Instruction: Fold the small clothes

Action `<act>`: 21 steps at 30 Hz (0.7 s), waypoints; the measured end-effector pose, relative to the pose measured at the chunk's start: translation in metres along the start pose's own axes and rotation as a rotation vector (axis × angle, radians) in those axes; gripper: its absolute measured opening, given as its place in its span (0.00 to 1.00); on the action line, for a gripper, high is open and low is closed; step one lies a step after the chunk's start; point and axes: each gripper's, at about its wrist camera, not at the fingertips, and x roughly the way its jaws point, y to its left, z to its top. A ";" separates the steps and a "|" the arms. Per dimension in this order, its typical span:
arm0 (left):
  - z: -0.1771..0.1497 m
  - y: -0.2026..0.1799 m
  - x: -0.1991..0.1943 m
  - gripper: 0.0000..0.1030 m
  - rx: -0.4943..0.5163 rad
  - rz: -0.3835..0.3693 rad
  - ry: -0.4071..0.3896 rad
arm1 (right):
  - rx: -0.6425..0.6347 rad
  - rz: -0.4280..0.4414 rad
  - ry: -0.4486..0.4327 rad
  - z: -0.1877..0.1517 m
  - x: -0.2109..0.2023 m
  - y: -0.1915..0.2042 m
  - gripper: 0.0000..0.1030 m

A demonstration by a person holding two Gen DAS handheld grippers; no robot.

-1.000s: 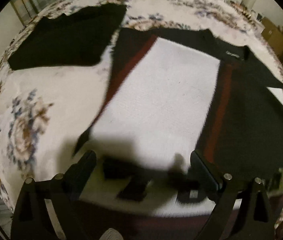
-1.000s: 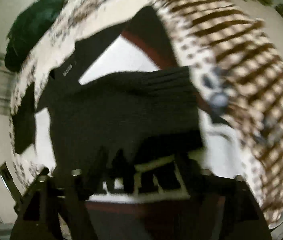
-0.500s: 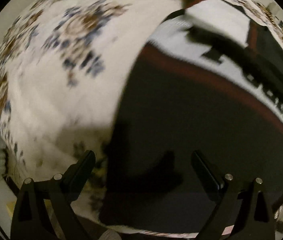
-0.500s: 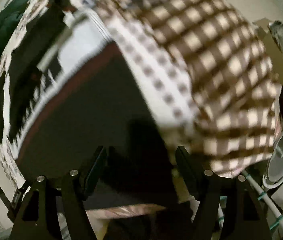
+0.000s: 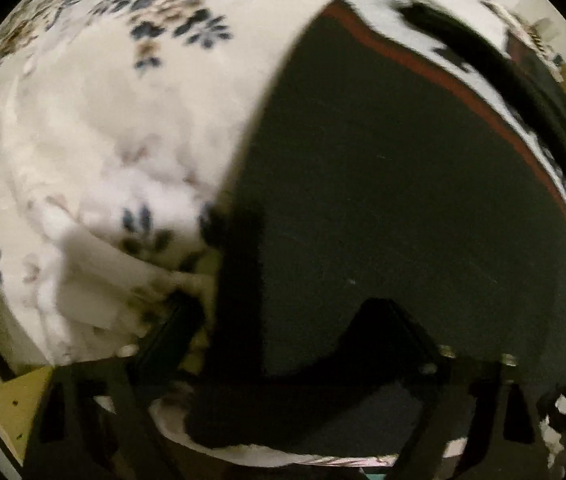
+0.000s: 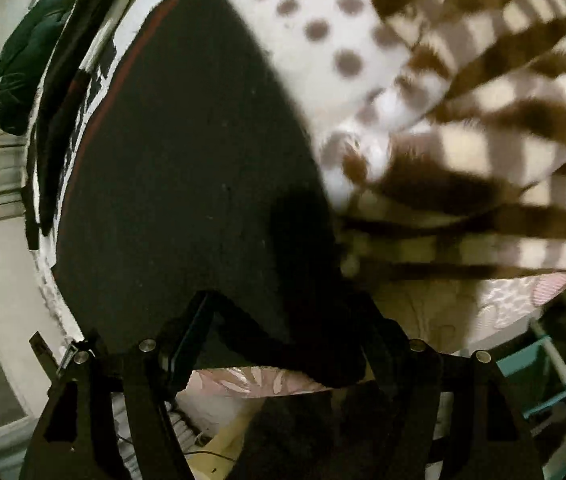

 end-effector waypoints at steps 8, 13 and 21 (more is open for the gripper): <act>-0.012 -0.001 -0.022 0.06 -0.009 -0.062 -0.073 | 0.025 0.138 -0.056 -0.001 -0.017 -0.007 0.21; -0.011 0.013 -0.006 0.21 -0.067 -0.167 0.004 | 0.014 0.139 -0.036 0.003 -0.017 -0.005 0.25; 0.001 -0.005 0.000 0.06 -0.037 -0.191 -0.006 | 0.069 0.183 0.022 0.014 0.012 0.000 0.37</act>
